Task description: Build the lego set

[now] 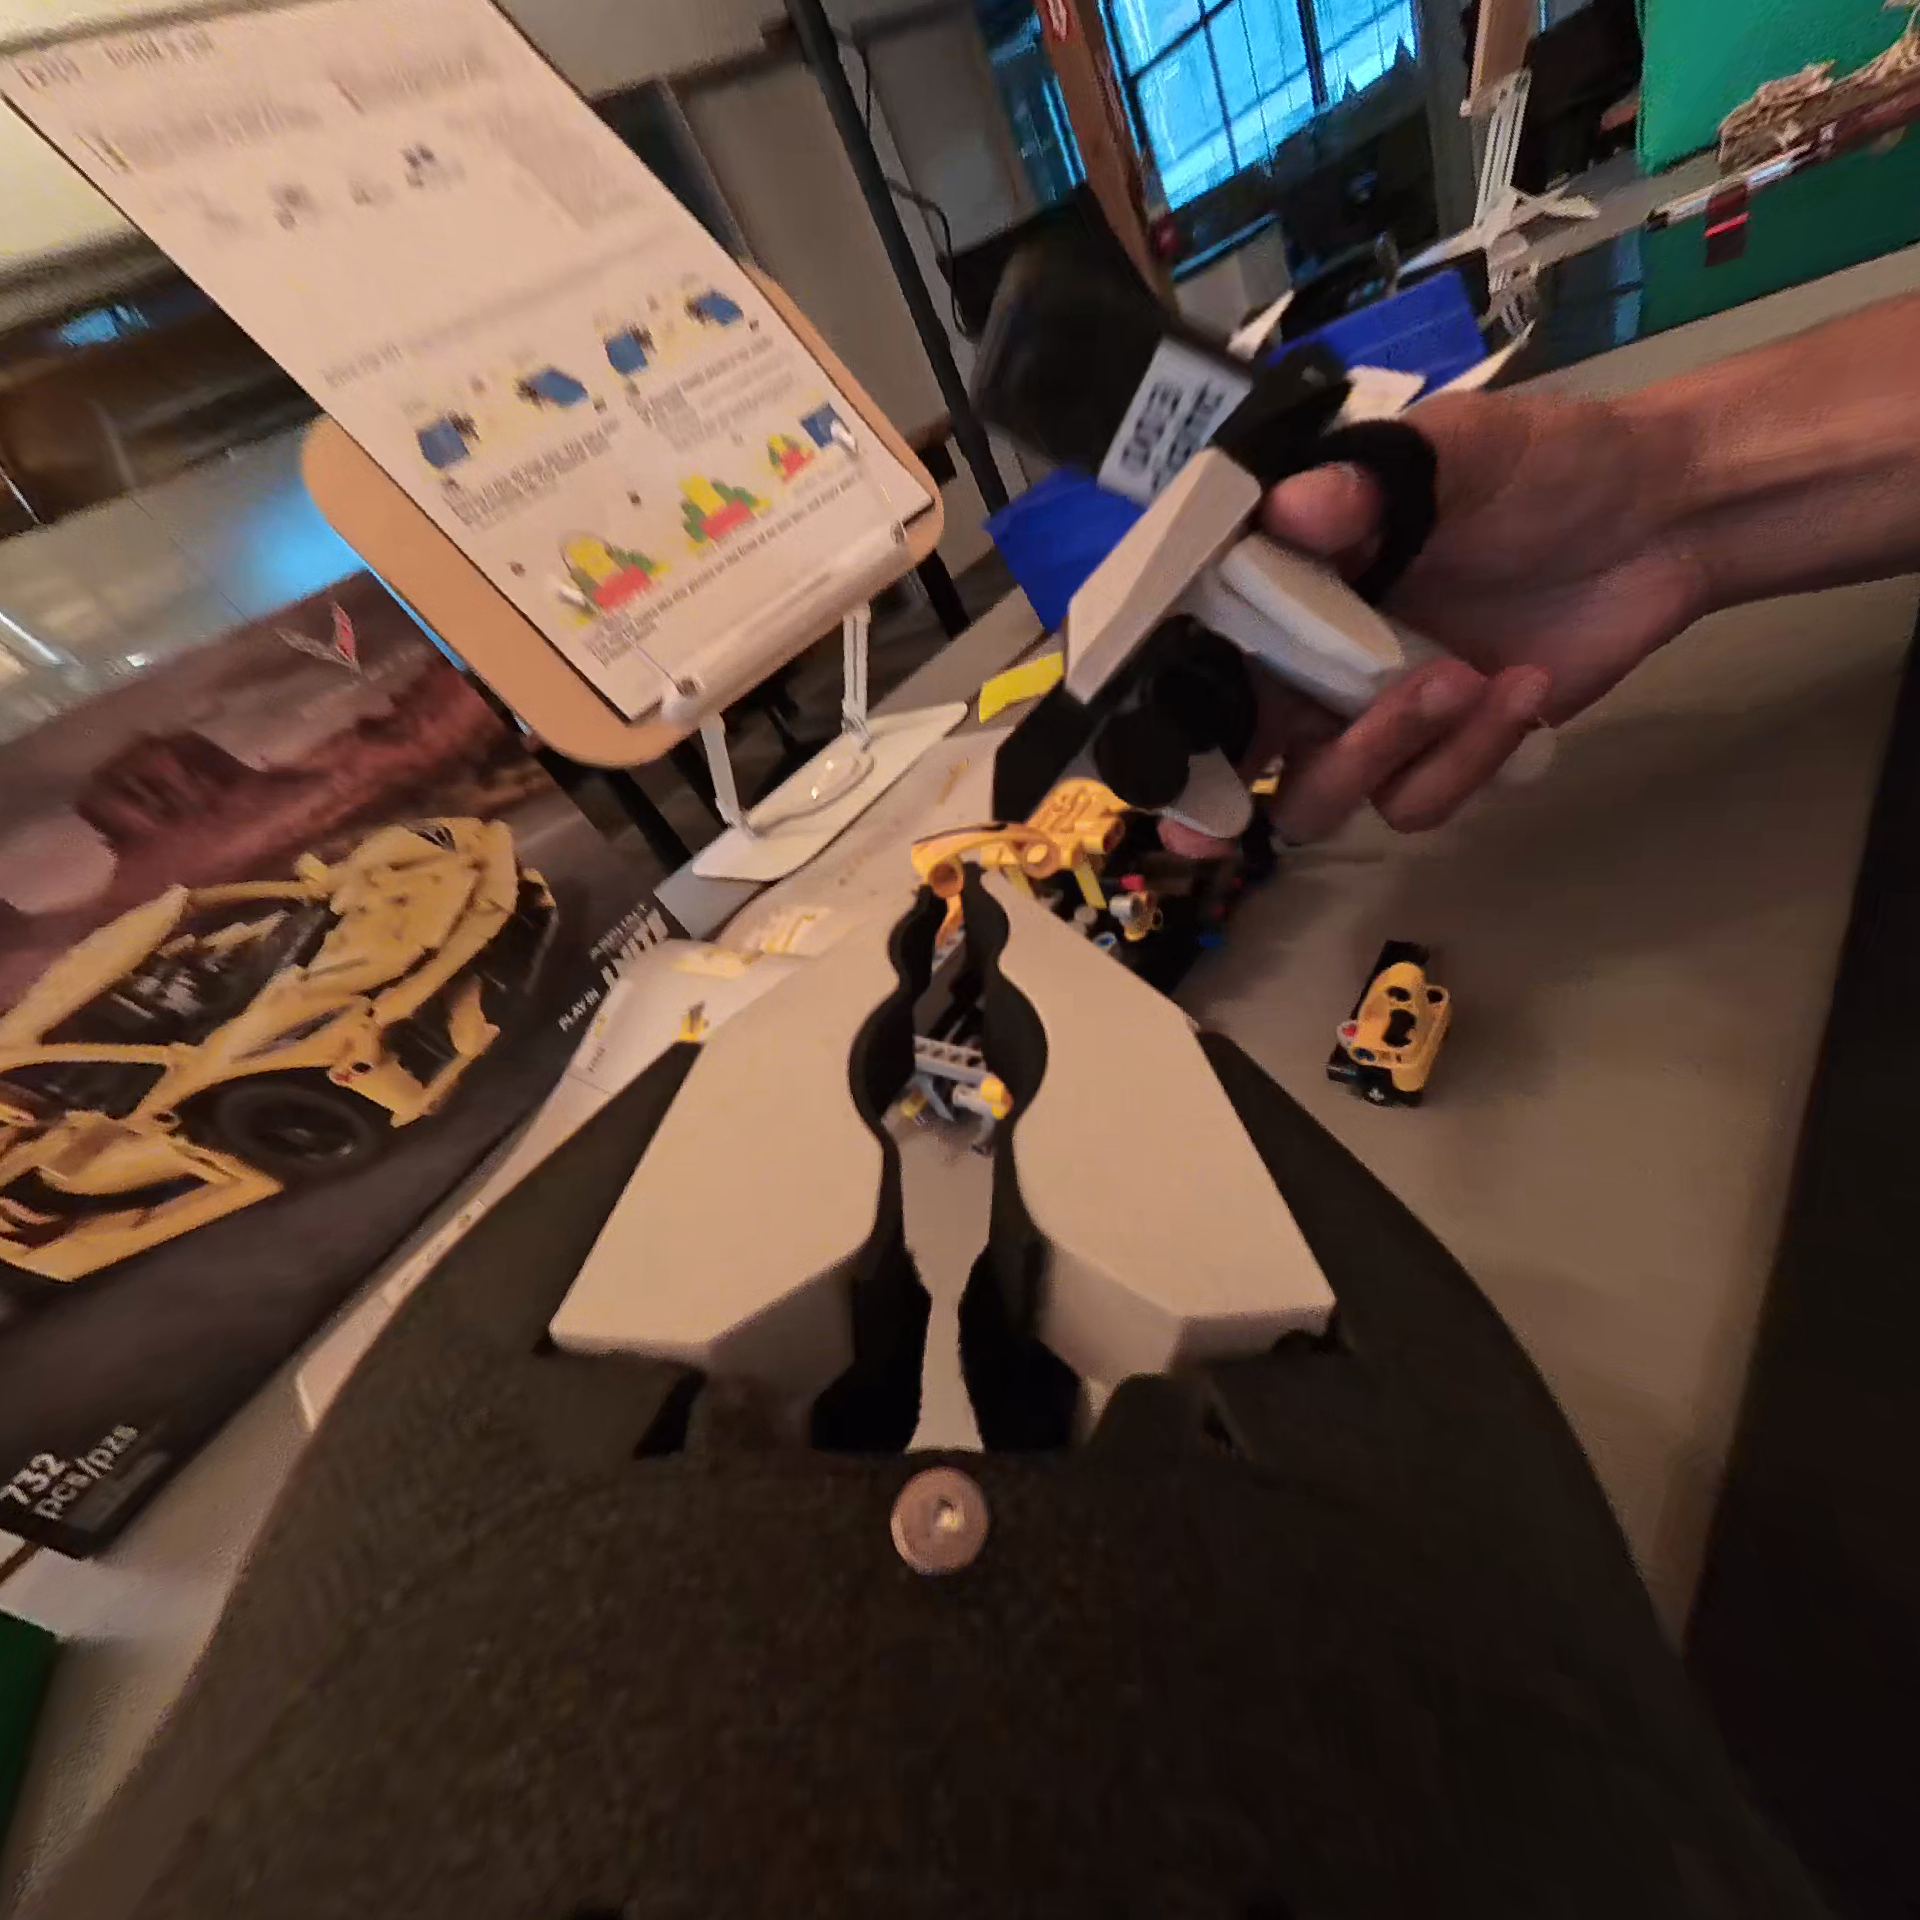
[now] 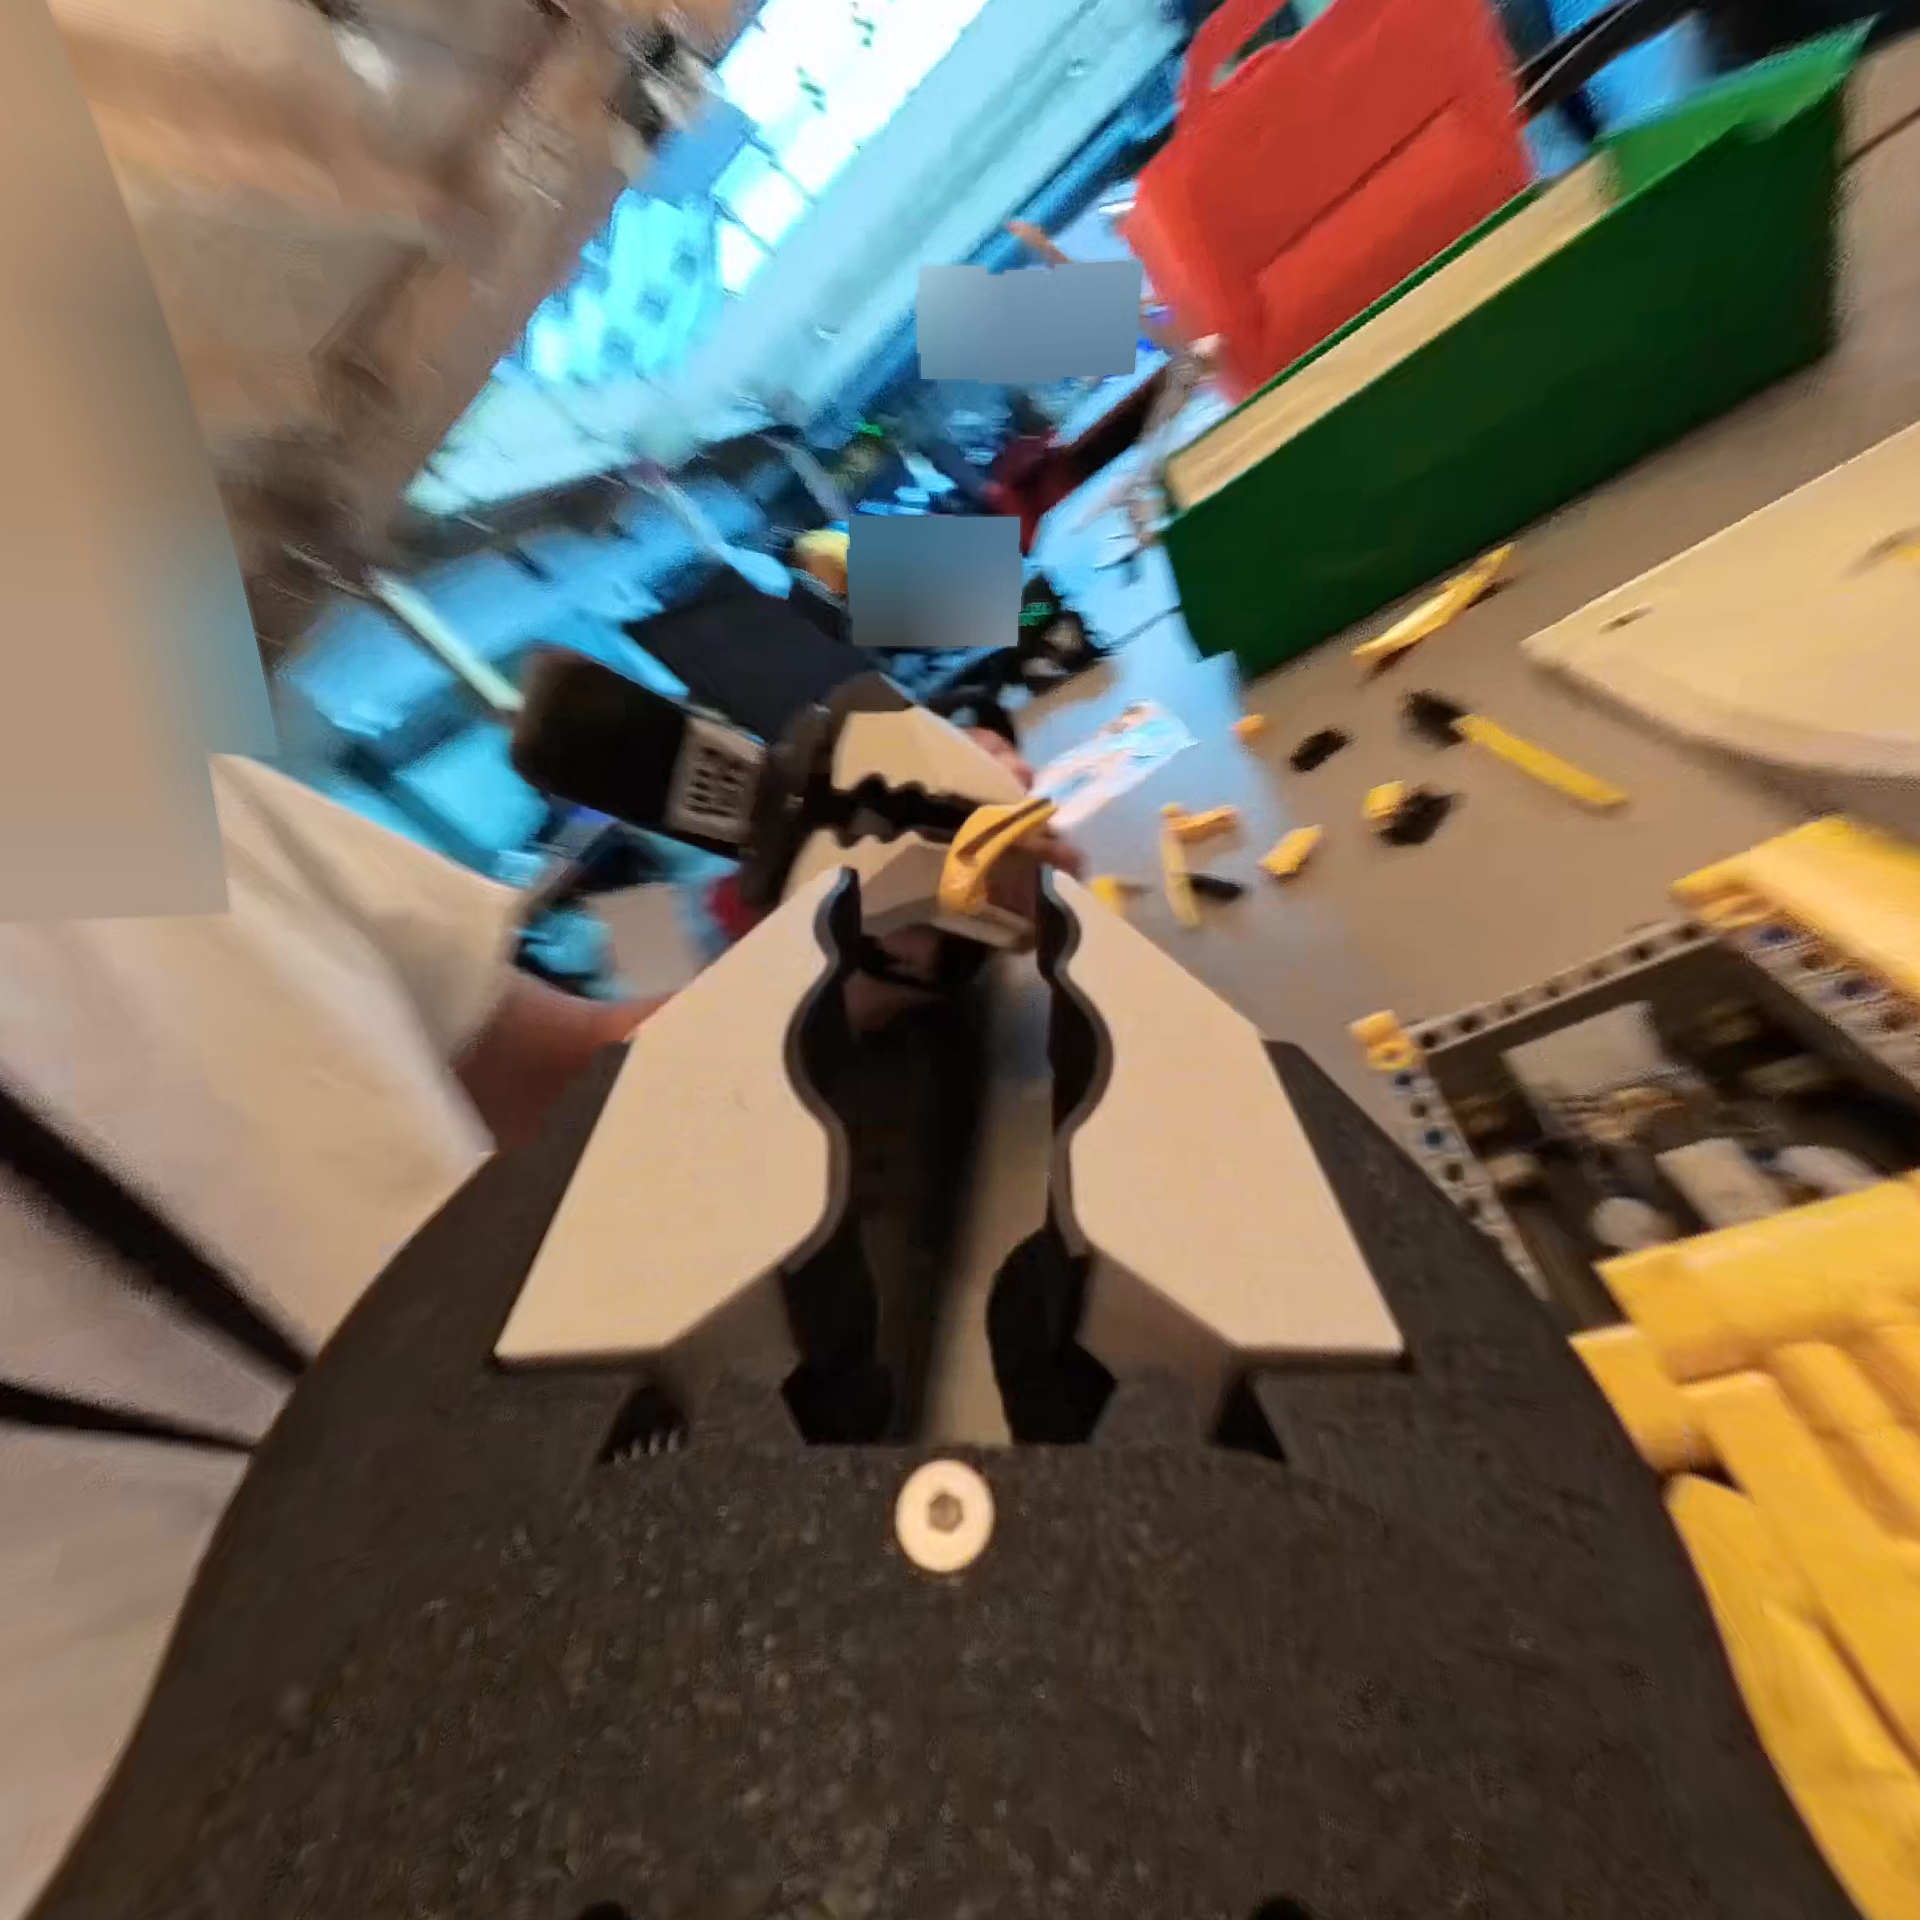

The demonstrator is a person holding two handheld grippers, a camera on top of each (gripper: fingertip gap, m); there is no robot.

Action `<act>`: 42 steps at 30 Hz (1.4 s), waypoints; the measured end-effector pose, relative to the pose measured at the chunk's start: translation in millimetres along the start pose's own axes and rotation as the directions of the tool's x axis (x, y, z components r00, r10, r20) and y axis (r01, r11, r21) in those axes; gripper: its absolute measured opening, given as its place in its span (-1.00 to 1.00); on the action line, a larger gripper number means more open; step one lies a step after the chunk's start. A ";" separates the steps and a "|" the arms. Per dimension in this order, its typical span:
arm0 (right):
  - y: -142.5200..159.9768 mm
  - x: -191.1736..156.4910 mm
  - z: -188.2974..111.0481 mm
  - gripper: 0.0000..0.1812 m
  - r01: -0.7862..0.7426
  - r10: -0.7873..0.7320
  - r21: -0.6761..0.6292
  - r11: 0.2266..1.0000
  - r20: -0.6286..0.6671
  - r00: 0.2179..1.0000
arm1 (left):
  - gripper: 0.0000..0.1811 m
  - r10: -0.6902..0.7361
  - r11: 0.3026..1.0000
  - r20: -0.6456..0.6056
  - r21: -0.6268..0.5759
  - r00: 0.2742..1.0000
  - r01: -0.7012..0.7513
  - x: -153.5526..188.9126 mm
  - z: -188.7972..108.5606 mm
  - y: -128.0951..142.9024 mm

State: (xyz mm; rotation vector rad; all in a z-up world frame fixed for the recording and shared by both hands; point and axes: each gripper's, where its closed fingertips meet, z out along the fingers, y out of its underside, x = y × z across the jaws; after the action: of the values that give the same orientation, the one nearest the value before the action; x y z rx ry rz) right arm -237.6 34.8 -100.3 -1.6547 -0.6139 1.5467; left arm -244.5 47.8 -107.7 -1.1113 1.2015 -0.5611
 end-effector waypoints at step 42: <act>14.1 5.9 -0.5 -0.76 -0.379 0.389 -0.091 0.921 0.152 0.909 | -0.97 0.380 0.923 0.030 -0.079 0.925 -0.377 26.2 11.6 4.7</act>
State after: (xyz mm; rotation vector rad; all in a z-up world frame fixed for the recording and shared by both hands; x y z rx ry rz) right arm -238.5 31.1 -115.1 -1.7784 -0.4382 1.9840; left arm -226.3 32.1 -123.9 -0.9126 1.3637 -0.1955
